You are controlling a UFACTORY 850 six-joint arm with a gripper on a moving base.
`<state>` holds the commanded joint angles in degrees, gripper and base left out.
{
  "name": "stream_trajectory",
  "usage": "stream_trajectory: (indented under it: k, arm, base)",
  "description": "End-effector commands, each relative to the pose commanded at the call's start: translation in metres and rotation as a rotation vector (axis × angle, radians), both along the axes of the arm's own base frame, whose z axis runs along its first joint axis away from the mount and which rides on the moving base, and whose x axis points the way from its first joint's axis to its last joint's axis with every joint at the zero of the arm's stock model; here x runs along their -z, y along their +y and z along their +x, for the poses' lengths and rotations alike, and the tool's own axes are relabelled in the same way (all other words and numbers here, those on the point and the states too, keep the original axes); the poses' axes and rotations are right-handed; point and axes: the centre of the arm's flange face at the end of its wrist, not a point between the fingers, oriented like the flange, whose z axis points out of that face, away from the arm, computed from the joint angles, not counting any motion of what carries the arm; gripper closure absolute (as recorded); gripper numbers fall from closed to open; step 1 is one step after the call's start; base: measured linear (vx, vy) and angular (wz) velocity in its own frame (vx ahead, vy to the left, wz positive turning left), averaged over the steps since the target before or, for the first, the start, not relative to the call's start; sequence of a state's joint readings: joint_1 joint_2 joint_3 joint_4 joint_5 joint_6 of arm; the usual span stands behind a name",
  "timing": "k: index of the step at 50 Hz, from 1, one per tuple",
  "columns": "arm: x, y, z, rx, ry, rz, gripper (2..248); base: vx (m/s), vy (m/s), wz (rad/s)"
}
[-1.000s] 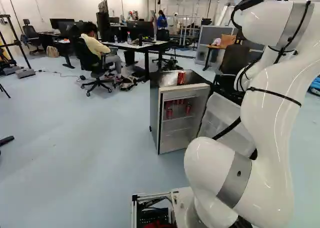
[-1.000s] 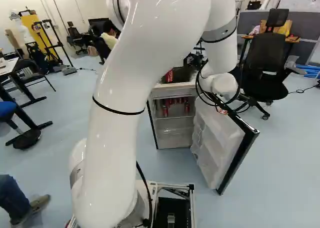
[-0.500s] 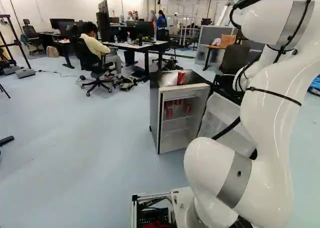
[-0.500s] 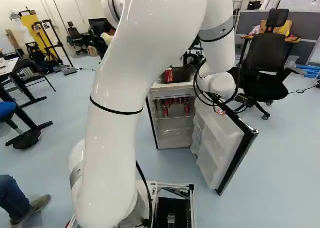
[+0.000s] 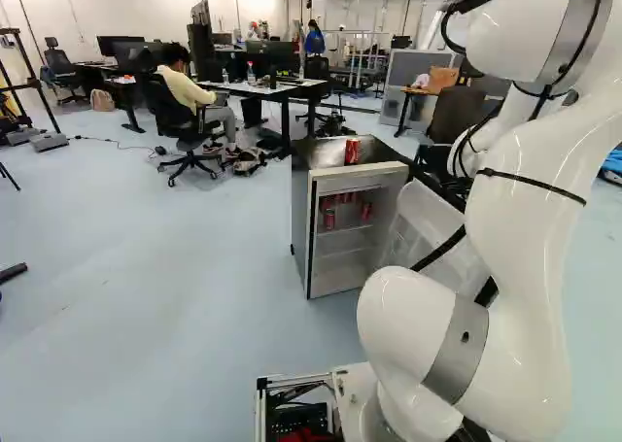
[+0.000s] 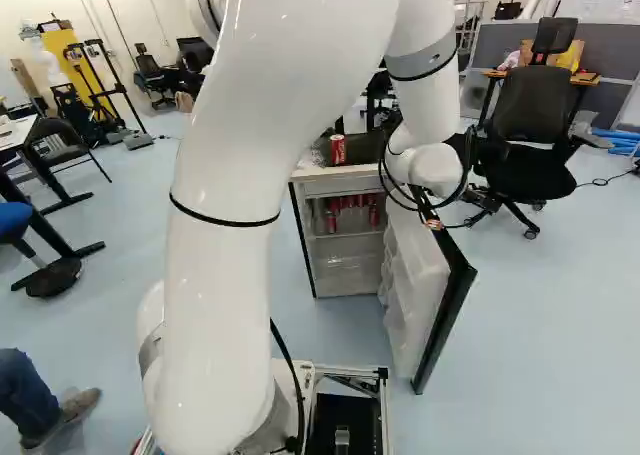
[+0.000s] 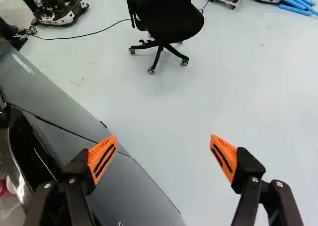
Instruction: Grab a drink from the fridge
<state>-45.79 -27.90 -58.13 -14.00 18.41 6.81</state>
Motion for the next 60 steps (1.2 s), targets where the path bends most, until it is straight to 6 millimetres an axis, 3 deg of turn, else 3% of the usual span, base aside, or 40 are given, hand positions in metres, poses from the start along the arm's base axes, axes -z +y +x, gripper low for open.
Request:
stream_trajectory:
  k: [60]
  arm:
    - [-0.005,0.058,-0.021,-0.046,0.025,0.025,3]
  base:
    - [0.000,0.000,0.000]
